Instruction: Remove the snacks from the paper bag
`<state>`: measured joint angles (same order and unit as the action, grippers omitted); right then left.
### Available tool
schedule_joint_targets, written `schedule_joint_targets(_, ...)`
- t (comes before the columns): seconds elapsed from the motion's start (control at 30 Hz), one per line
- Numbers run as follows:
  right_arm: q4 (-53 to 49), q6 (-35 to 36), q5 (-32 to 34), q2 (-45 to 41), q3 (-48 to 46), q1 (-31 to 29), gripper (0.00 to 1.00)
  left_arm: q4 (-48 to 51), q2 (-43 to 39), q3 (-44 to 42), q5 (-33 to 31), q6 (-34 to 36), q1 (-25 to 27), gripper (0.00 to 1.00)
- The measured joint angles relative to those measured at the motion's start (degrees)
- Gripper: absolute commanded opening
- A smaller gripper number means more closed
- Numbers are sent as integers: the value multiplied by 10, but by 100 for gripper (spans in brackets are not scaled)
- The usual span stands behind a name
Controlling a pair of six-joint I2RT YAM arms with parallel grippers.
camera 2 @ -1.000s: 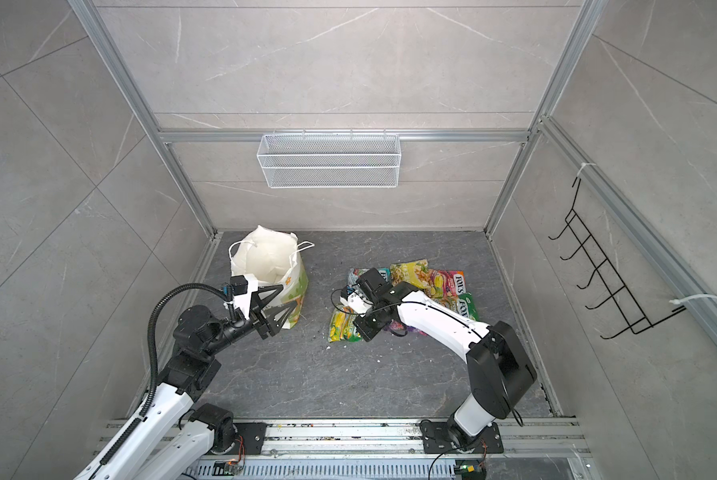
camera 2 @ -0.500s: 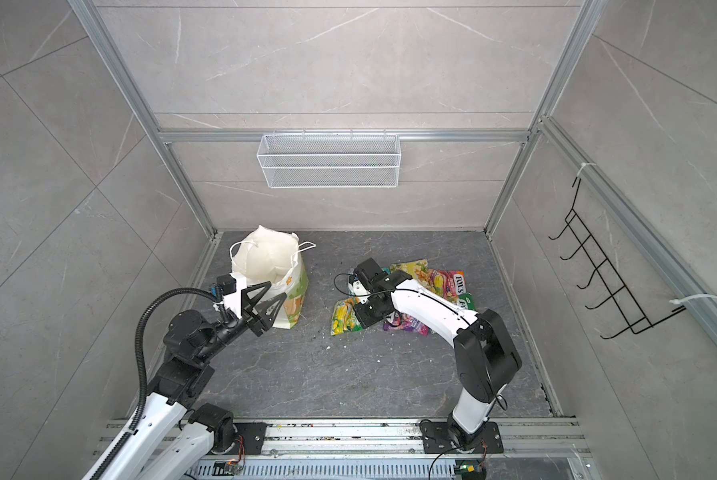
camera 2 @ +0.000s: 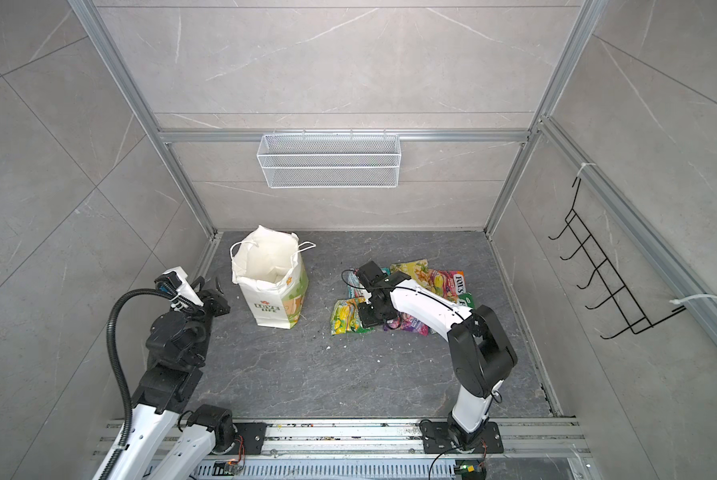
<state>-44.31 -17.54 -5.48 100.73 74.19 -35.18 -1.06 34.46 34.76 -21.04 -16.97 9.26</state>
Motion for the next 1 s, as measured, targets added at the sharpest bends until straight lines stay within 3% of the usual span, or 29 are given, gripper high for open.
schedule_joint_targets(0.23,5,-5,2,4,-2,1,0,-10,131,-35,139,-105,-187,36)
schedule_joint_targets(0.37,10,-10,2,4,-13,3,0,-56,218,-55,203,-144,-240,36)
schedule_joint_targets(0.53,18,-18,2,5,-21,8,2,-104,393,-24,274,-145,-258,37)
schedule_joint_targets(0.63,19,-23,6,9,-21,9,10,-123,487,12,321,-139,-260,37)
schedule_joint_targets(0.83,18,-29,13,9,-21,10,47,-138,564,67,386,-128,-260,38)
schedule_joint_targets(0.97,17,-37,28,-14,-24,10,58,-148,607,89,435,-128,-260,38)
schedule_joint_targets(1.0,17,-38,33,-25,-25,10,68,-148,616,93,443,-129,-260,38)
